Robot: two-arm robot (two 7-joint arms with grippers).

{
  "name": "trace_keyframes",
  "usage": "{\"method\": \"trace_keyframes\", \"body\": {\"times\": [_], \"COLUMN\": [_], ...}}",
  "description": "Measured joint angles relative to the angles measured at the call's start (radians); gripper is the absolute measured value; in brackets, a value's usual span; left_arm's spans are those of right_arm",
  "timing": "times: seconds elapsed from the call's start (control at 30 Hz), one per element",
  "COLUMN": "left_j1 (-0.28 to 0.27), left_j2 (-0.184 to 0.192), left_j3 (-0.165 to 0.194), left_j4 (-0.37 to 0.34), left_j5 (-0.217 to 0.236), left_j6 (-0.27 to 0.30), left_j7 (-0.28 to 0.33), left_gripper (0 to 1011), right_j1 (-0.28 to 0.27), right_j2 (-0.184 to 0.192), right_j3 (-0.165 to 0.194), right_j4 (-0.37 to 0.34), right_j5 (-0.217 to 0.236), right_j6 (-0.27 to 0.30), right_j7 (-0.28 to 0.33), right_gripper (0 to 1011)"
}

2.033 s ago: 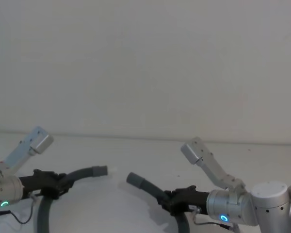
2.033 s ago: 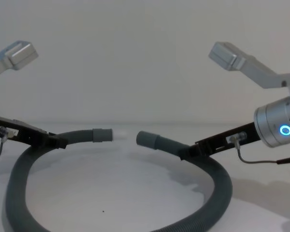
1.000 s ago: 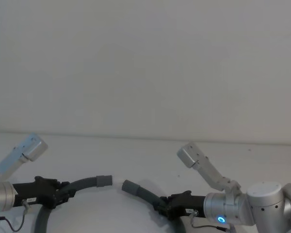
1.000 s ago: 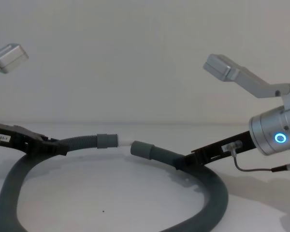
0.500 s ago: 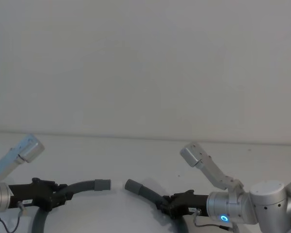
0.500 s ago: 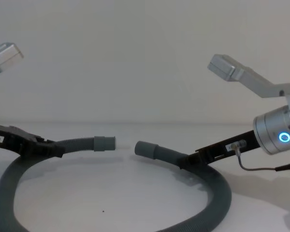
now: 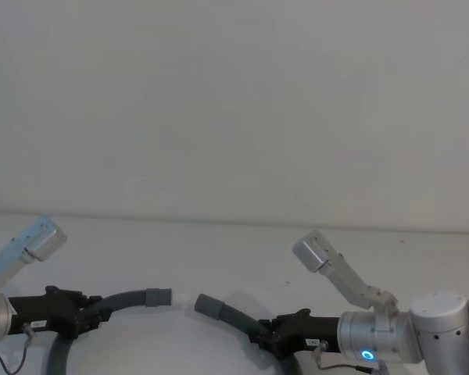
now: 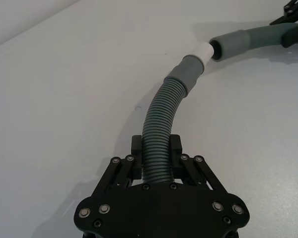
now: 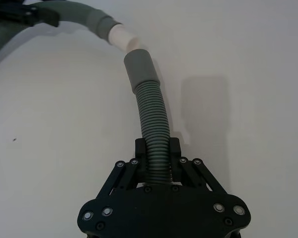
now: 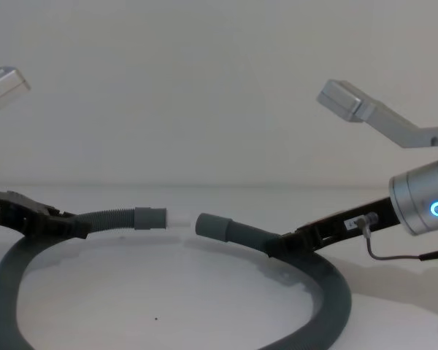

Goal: Use both hands to pick up one end of the pipe from the table, align the ends, and insert them.

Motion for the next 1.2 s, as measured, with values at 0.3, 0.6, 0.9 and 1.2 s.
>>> {"method": "trace_keyframes", "body": {"times": [0.3,0.6,0.9,1.2], "left_j1": [-0.011,-0.031,-0.044,-0.038], "left_j2": [-0.001,-0.004,-0.003,0.011], "left_j3": [0.01,0.031,0.053,0.059], "left_j4": [0.017,0.044,0.056,0.039], "left_j5": [-0.002,-0.006,-0.011,-0.017], "left_j6": [-0.008,-0.018,-0.021,-0.015], "left_j7": [-0.002,-0.038,-0.076,-0.076], "left_gripper": [290,290,290,290], "right_j1": [-0.001,-0.005,-0.007,-0.006], "right_j2": [0.025,0.043,0.049,0.057], "right_j3": [-0.012,-0.019,-0.027,-0.038], "right_j4": [-0.003,-0.015,-0.02,-0.019], "right_j5": [0.018,0.038,0.048,0.051], "right_j6": [-0.048,-0.075,-0.082,-0.082], "right_j7": [0.065,0.107,0.122,0.127], "right_gripper": [241,242,242,244]}}
